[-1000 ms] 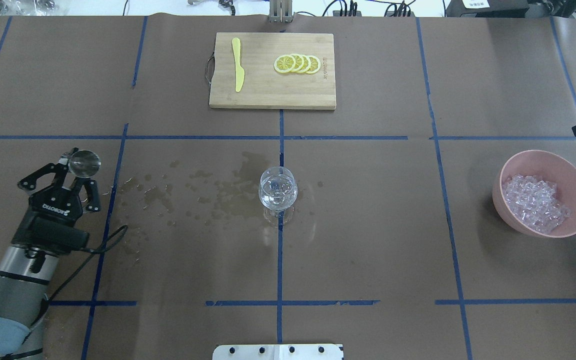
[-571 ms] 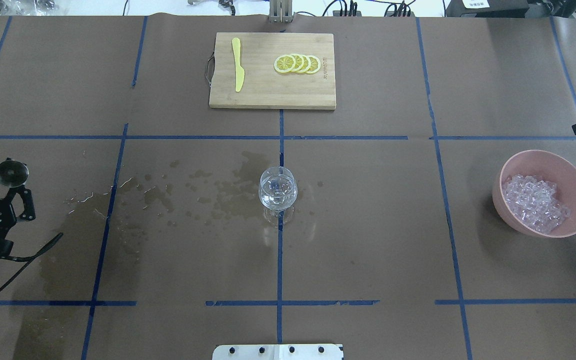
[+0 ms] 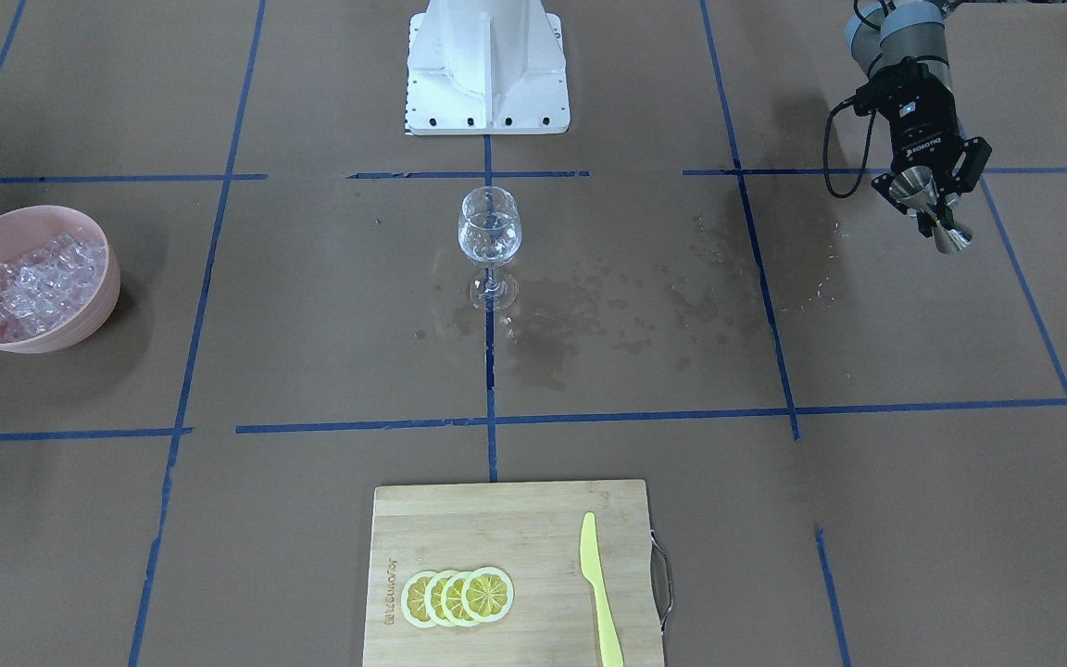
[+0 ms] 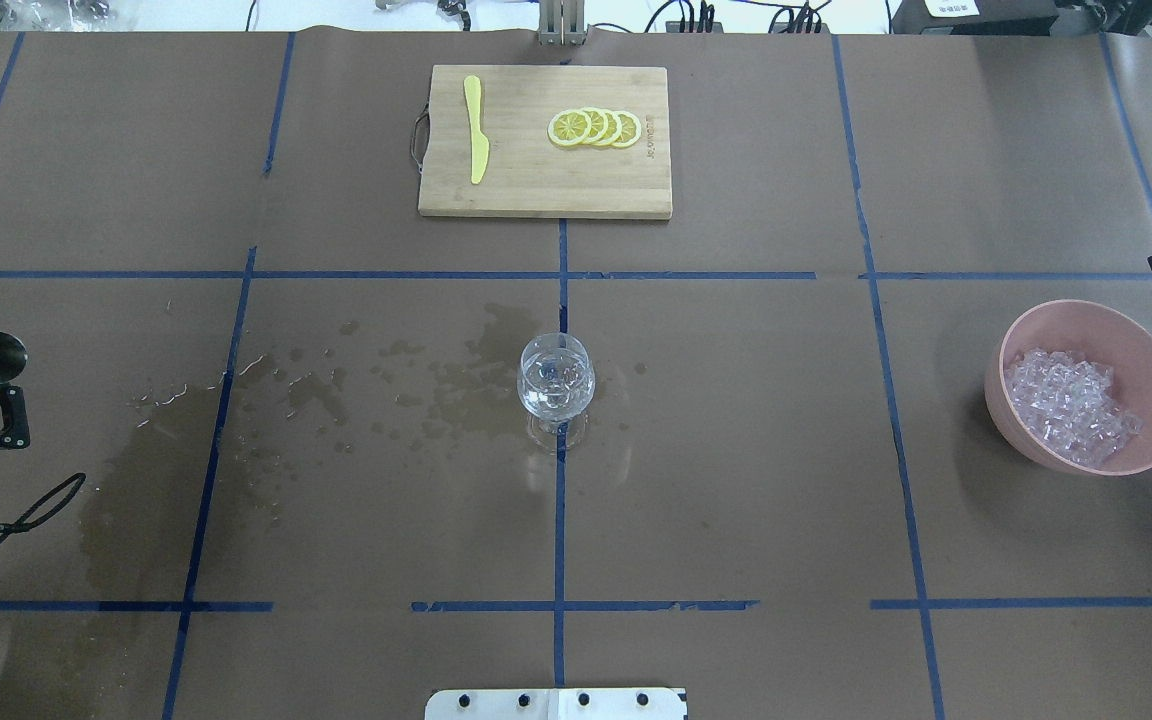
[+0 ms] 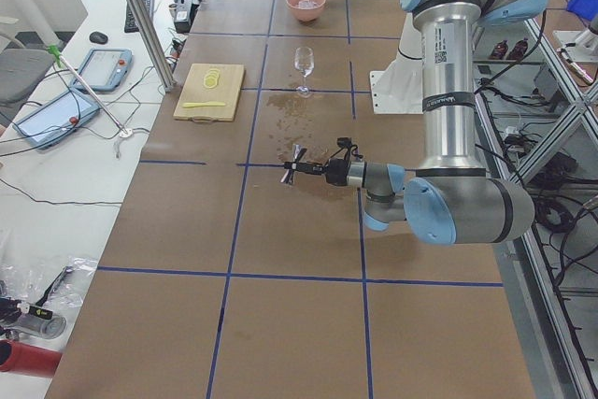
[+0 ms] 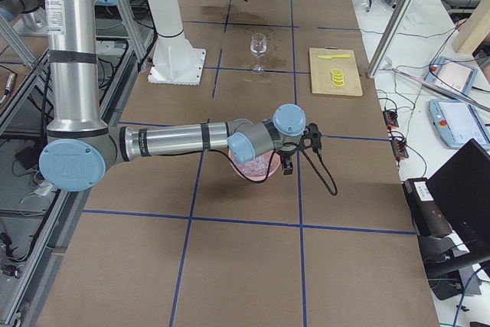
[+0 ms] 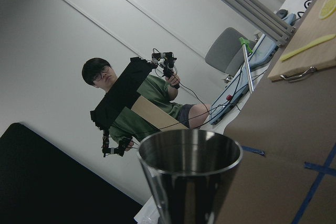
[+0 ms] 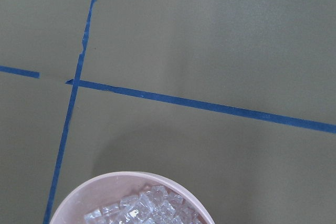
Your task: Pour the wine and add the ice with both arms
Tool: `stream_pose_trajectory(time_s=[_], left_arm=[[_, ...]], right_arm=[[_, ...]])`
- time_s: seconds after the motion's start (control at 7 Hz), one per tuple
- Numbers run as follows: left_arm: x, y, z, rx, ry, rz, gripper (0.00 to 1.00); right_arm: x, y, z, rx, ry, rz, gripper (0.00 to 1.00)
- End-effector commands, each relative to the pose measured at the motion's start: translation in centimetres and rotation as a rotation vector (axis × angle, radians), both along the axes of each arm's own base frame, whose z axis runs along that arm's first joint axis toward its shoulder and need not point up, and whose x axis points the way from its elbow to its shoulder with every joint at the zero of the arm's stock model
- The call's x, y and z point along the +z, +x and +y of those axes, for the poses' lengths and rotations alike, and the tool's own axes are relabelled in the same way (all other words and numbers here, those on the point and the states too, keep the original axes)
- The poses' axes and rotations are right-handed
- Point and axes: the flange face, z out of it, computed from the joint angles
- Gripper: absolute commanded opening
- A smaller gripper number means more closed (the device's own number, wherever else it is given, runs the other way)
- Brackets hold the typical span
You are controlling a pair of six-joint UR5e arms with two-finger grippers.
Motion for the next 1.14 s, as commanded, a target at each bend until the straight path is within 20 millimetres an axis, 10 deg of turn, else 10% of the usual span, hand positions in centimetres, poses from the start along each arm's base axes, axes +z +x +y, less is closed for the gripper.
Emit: stream_pose_trajectory(time_s=[0.0,0.43,1.0], left_arm=[[-0.4,0.3,0.4,0.144,-0.045,0.455,0.0],[0.0,0.3,0.8,0.206,-0.113,0.801,0.0],[3.2,3.6,1.4,0.323,-0.235,0.575,0.0]], right_arm=[[0.1,0.0,0.0,0.001,-0.002,0.0,1.0],[0.3,0.0,0.0,0.001,-0.006,0.001,1.0],[0.5,0.0,0.1,0.002,-0.008,0.008,1.0]])
